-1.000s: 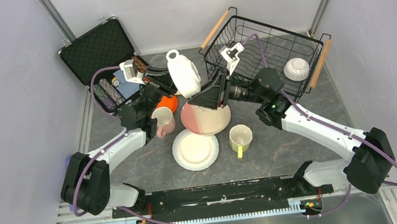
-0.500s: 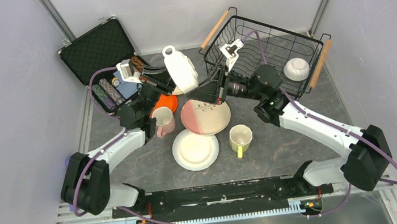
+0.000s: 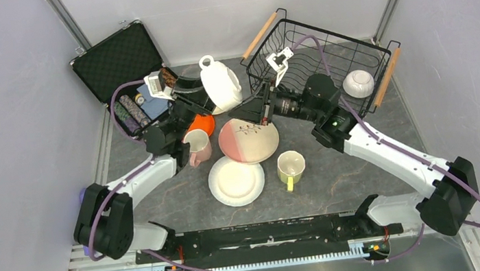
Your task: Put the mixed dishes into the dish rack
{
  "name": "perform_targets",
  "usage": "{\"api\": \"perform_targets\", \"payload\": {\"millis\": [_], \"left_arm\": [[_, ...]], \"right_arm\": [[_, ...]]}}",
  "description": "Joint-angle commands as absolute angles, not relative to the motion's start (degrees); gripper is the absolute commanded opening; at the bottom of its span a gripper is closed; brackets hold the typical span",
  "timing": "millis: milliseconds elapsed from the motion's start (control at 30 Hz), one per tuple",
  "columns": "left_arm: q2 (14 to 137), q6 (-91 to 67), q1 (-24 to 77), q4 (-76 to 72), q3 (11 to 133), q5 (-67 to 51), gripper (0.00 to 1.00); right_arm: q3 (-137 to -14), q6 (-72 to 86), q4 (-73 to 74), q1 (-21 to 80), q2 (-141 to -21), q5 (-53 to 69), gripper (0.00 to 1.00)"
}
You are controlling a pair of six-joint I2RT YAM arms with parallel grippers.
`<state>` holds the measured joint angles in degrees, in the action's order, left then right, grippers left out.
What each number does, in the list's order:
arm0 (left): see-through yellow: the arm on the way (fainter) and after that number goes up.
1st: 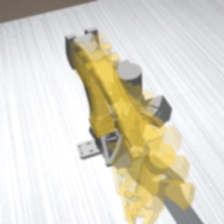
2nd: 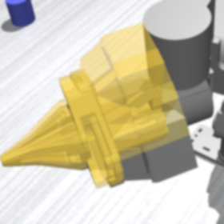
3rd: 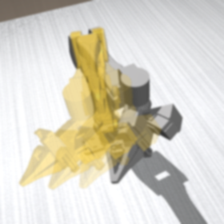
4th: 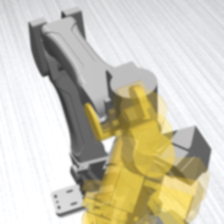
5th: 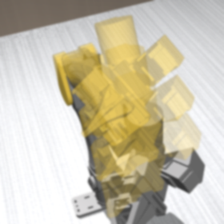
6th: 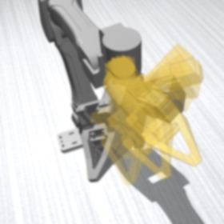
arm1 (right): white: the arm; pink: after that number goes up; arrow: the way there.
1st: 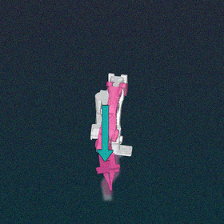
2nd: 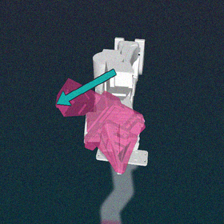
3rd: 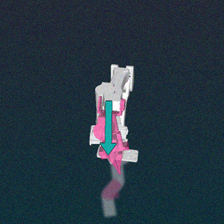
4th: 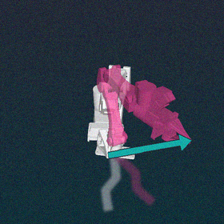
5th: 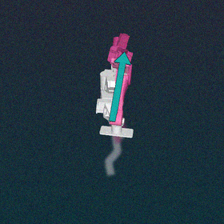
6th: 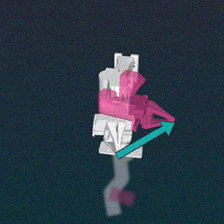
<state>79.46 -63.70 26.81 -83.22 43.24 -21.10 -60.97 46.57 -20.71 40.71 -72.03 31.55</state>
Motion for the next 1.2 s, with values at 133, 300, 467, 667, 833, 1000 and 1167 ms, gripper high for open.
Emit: {"api": "perform_targets", "payload": {"millis": [133, 300, 467, 667, 833, 1000, 1167], "left_arm": [[72.20, -62.19, 26.99, -81.19, 33.33, -19.00, 0.70], [66.44, -59.47, 26.12, -71.51, 29.93, -19.65, 0.71], [54.61, -49.67, 26.02, -50.25, 30.39, -21.61, 0.73], [39.07, -37.54, 26.10, -14.12, 34.36, -20.70, 0.74], [29.99, -31.70, 26.07, 5.41, 35.97, -17.50, 0.85], [29.15, -29.69, 26.04, 13.87, 38.57, -15.50, 0.94], [30.50, -30.37, 26.07, 15.23, 39.71, -14.26, 1.00]], "right_arm": [[-73.82, 34.49, -11.35, 35.84, -66.78, 22.11, 0.00], [-77.17, 30.22, -2.56, 31.78, -67.04, 18.74, 0.00], [-84.31, 17.47, 16.89, 28.14, -70.54, 3.39, 0.00], [-85.06, 7.08, 27.65, 24.34, -75.23, -16.09, 0.00], [-82.35, 5.05, 28.26, 16.94, -78.74, -16.44, 0.00], [-80.95, 4.40, 26.86, 11.59, -83.77, -16.00, 0.00], [-80.77, 4.11, 25.58, 7.13, -89.70, -14.13, 0.00]]}}
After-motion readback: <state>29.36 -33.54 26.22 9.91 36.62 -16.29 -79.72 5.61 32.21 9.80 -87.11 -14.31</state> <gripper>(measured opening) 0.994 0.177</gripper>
